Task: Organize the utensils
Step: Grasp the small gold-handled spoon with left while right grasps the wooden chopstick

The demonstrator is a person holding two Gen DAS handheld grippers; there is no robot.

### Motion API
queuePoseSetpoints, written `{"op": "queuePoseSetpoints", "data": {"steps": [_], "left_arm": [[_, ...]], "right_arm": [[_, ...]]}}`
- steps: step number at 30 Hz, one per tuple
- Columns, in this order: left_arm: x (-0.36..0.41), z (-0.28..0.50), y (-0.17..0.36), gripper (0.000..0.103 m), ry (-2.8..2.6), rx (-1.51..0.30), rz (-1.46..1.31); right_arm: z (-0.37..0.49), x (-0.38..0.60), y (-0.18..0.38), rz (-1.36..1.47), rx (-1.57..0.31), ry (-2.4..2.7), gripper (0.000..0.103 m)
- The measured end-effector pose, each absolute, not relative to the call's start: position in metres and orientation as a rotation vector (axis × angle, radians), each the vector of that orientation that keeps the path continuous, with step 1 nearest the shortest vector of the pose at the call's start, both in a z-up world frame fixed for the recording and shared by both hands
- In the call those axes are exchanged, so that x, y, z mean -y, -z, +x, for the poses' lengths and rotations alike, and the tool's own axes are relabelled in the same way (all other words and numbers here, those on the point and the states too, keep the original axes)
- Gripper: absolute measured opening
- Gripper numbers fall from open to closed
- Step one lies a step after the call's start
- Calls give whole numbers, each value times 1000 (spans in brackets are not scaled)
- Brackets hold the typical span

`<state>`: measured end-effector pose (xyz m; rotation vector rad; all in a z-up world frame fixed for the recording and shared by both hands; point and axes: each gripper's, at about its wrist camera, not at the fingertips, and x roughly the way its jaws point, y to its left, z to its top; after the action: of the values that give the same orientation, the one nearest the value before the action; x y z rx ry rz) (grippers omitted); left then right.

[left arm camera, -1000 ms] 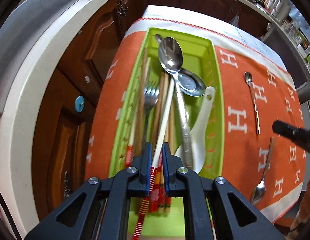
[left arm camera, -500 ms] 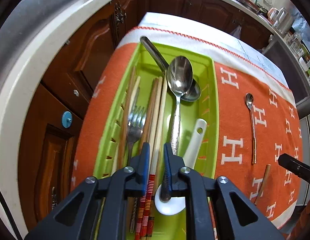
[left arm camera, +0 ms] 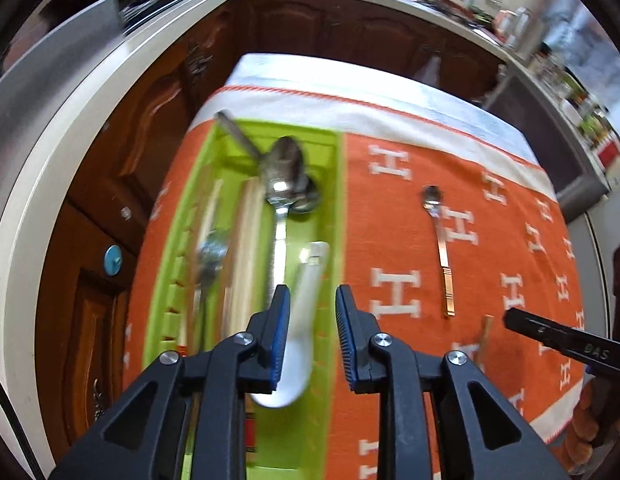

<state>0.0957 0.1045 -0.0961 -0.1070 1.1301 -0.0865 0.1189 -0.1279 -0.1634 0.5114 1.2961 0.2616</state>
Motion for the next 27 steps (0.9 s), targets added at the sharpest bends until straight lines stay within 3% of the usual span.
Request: {"op": "queuePoseSetpoints", "data": {"steps": [3, 7, 18, 23, 27], "left_arm": [[-85, 90, 87, 41, 127, -1099, -84], [-57, 83, 85, 50, 156, -1056, -3], [-29, 80, 98, 51, 218, -1085, 70], [-34, 93, 99, 51, 202, -1098, 21], [-26, 103, 105, 51, 218, -1123, 25]], "right_arm": [[107, 136, 165, 513, -1302, -244, 18], [93, 139, 173, 505, -1328, -231, 20], [79, 98, 198, 332, -1346, -167, 23], [70, 65, 196, 121, -1272, -129, 25], [66, 62, 196, 57, -1252, -117, 11]]}}
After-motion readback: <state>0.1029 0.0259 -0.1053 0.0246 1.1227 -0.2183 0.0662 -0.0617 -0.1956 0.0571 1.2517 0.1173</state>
